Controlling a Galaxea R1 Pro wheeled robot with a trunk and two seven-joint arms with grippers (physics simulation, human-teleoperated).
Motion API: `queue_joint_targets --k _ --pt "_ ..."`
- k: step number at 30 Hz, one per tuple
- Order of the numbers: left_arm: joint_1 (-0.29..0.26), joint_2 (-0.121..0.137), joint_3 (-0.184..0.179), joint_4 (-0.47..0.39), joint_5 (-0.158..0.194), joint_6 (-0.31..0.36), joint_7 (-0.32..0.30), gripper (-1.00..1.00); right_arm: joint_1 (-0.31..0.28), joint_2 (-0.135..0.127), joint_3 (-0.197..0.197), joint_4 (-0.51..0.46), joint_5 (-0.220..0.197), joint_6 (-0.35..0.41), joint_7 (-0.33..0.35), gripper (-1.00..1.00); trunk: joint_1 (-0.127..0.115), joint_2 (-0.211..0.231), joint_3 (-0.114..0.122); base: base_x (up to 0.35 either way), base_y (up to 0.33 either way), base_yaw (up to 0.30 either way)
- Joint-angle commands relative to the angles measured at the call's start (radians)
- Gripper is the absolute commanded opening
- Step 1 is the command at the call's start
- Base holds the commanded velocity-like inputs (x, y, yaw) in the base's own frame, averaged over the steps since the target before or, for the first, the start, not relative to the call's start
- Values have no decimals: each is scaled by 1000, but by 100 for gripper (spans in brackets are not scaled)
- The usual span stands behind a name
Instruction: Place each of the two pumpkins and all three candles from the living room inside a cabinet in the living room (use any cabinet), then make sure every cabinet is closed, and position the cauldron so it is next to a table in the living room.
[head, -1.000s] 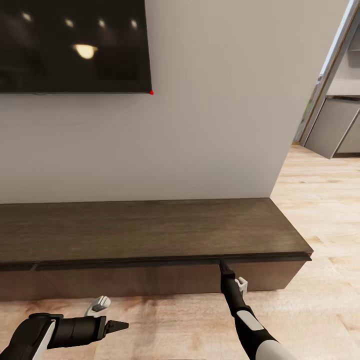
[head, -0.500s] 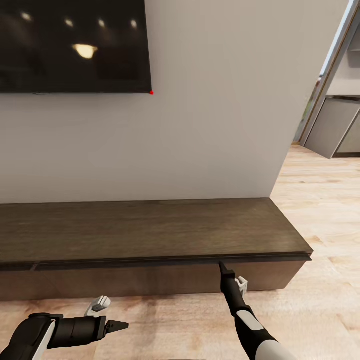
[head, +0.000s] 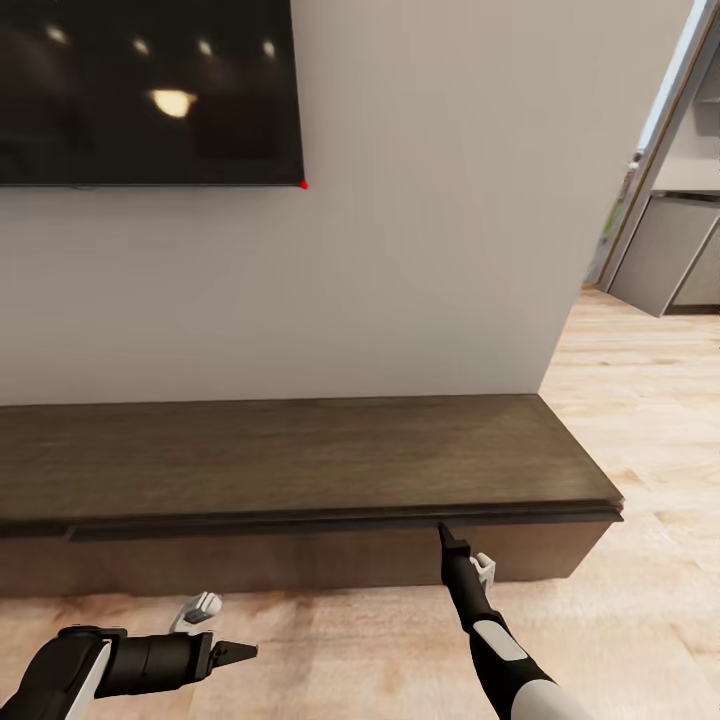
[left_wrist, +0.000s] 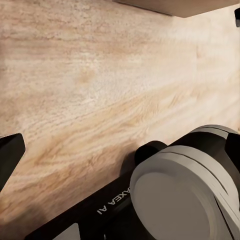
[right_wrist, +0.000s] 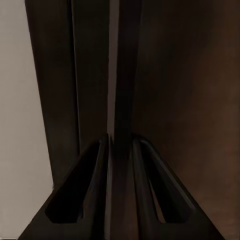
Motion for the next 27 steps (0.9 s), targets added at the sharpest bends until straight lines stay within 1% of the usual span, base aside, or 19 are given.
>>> queue_joint_targets --k 1,5,10,13,27 --pt "0 0 0 0 0 0 0 100 -1 0 9 -2 -3 2 15 -100 0 0 0 -211 0 0" --pt "0 0 -1 0 0 0 0 100 -1 1 9 -2 -3 2 15 -100 0 0 0 -262 0 0" --pt "0 0 -1 0 0 0 0 100 -1 1 9 -2 -3 2 15 -100 0 0 0 -101 0 0" --pt "0 0 -1 0 0 0 0 100 -1 1 9 -2 -3 2 15 -100 0 0 0 -201 0 0" --pt "0 0 -1 0 0 0 0 100 -1 1 9 -2 -3 2 15 -100 0 0 0 -281 0 0"
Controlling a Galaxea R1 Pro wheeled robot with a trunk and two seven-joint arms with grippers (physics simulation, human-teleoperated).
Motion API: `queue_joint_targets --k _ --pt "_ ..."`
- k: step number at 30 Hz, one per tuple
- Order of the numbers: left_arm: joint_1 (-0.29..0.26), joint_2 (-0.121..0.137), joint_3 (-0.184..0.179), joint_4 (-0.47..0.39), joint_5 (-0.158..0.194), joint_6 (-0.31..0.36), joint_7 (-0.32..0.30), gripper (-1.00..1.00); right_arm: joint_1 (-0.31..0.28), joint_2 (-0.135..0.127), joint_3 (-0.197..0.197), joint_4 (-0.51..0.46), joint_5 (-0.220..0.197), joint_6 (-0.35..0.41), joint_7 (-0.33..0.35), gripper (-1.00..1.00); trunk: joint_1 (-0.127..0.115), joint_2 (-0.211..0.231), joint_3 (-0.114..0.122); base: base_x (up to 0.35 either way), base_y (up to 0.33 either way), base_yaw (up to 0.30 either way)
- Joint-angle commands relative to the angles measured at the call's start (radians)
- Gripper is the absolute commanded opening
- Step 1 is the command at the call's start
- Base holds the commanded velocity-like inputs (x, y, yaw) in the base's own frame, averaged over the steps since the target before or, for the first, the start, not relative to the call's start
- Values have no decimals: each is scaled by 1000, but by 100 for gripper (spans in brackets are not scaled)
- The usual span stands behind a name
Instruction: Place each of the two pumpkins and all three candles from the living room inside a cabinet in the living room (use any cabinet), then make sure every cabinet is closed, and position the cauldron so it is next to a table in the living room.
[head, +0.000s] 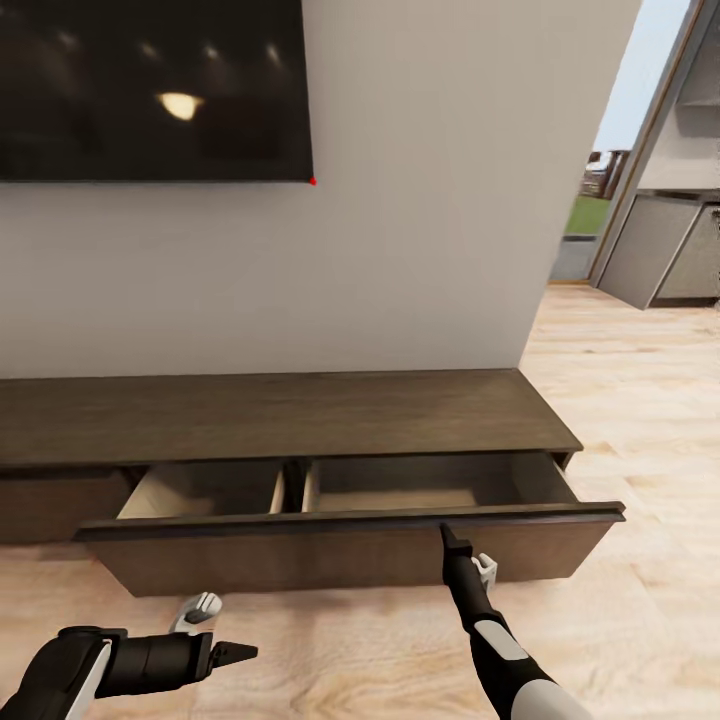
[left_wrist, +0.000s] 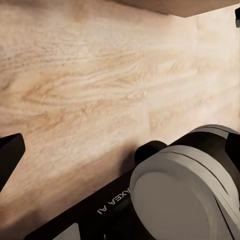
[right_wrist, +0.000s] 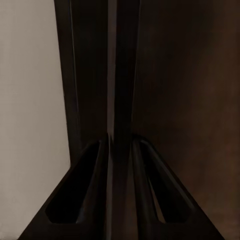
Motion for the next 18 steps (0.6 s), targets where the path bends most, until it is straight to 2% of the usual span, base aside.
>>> queue_joint_targets --k 1,18 --pt "0 0 0 0 0 0 0 100 0 1 23 -1 4 3 14 -100 0 0 0 -223 0 0" --pt "0 0 0 1 0 0 0 100 0 1 23 -1 4 3 14 -100 0 0 0 -115 0 0"
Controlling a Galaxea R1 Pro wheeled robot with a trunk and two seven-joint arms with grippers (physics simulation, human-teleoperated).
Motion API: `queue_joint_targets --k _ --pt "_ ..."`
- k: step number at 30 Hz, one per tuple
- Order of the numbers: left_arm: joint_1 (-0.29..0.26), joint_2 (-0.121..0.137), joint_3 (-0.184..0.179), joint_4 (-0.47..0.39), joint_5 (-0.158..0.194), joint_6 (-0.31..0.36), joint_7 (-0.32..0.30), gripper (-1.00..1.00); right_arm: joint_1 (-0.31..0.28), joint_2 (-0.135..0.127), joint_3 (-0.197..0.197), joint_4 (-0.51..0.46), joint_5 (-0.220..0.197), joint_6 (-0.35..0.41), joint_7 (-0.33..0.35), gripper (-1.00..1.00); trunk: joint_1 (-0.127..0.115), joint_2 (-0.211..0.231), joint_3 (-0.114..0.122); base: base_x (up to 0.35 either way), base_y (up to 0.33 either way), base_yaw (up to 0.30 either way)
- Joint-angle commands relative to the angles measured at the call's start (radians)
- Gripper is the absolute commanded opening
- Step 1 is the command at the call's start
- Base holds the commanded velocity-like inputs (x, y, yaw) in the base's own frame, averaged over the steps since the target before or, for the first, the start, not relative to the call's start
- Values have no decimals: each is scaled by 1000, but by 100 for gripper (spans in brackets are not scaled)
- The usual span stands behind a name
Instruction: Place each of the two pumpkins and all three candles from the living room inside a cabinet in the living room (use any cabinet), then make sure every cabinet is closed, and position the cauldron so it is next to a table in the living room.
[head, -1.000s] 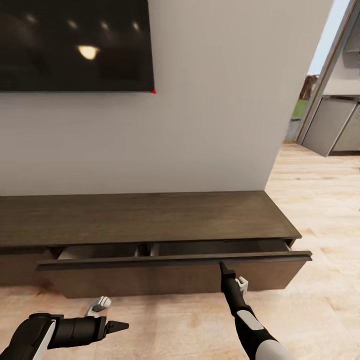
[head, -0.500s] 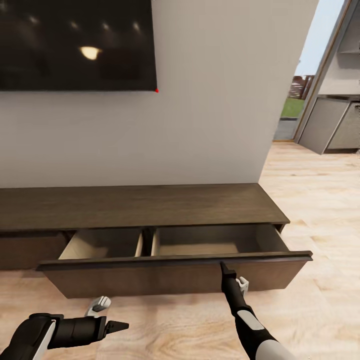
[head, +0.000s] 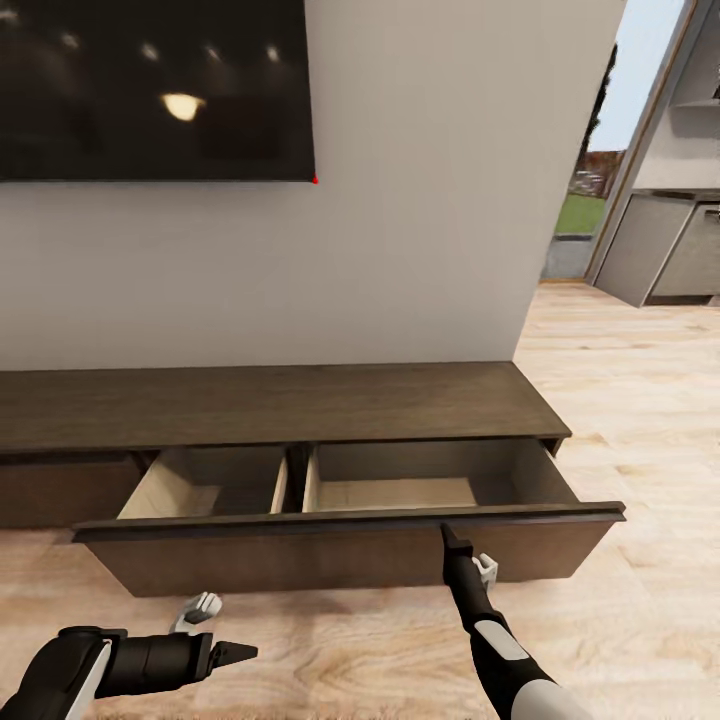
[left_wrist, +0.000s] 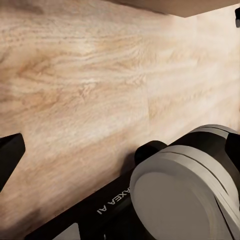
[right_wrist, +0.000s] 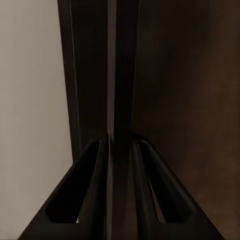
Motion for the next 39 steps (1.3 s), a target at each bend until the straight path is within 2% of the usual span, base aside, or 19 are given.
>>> queue_joint_targets --k 1,12,39 --pt "0 0 -1 0 0 0 0 100 0 1 26 -1 5 3 14 -100 0 0 0 -215 0 0" --pt "0 0 -2 0 0 0 -1 100 0 1 26 -1 5 3 14 -100 0 0 0 -152 0 0" --pt "0 0 0 1 0 0 0 100 0 2 26 -1 5 3 14 -100 0 0 0 -69 0 0"
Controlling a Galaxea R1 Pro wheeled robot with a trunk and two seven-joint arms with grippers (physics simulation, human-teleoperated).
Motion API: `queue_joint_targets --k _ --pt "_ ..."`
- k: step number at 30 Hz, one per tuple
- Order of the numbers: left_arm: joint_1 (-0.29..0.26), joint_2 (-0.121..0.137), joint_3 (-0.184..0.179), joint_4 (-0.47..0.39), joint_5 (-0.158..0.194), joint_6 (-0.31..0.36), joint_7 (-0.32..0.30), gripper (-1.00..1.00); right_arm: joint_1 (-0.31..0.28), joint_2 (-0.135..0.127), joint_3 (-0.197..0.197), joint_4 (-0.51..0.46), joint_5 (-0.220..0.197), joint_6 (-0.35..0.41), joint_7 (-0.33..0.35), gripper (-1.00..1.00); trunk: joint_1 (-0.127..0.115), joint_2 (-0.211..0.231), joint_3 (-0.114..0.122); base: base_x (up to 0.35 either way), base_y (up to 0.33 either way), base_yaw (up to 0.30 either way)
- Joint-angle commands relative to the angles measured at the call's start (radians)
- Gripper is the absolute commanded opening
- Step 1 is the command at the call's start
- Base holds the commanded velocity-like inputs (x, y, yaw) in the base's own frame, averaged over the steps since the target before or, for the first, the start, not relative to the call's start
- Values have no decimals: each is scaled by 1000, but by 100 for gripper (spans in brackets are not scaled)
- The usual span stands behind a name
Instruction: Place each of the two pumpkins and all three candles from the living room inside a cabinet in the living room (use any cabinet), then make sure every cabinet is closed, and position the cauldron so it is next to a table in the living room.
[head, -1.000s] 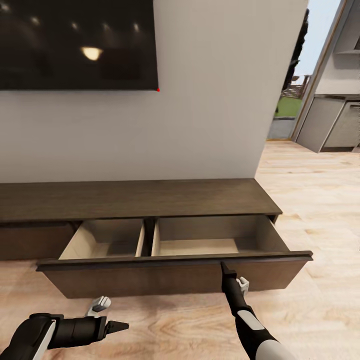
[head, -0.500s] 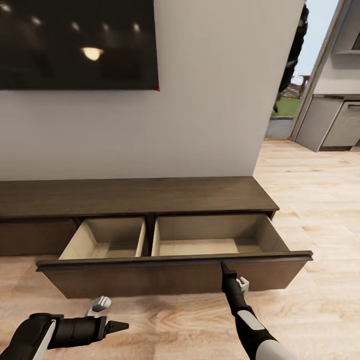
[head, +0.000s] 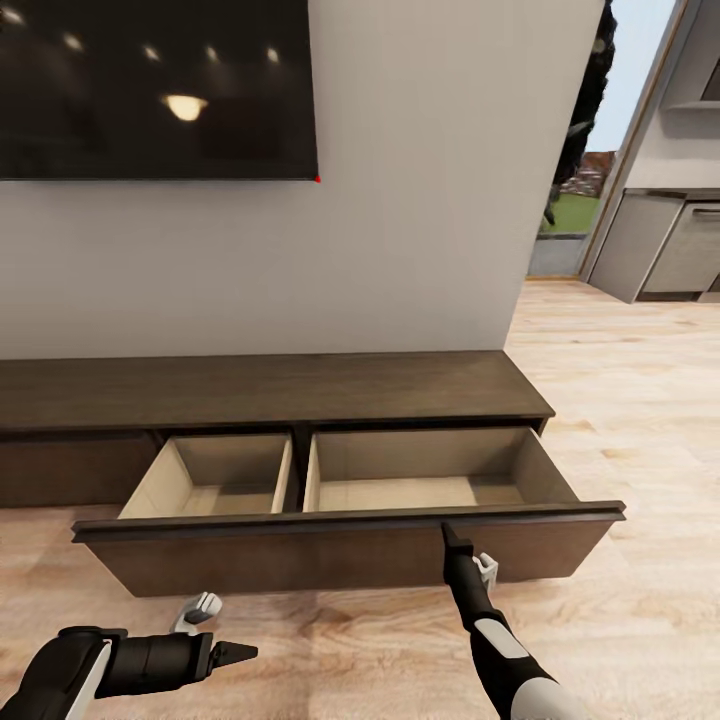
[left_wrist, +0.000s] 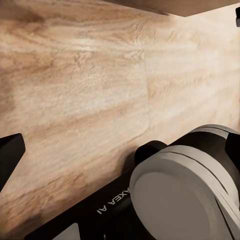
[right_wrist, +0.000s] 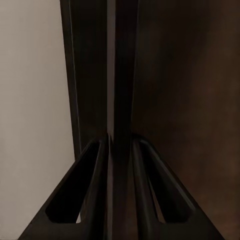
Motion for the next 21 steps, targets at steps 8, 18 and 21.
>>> queue_joint_targets --k 8,18,21 --pt "0 0 0 -1 0 0 0 100 4 1 31 0 11 3 24 -100 0 0 0 -4 0 0" --pt "0 0 0 0 0 0 0 100 4 1 31 0 13 3 24 -100 0 0 0 0 0 0" --pt "0 0 0 0 0 0 0 100 4 0 31 0 12 3 24 -100 0 0 0 0 0 0"
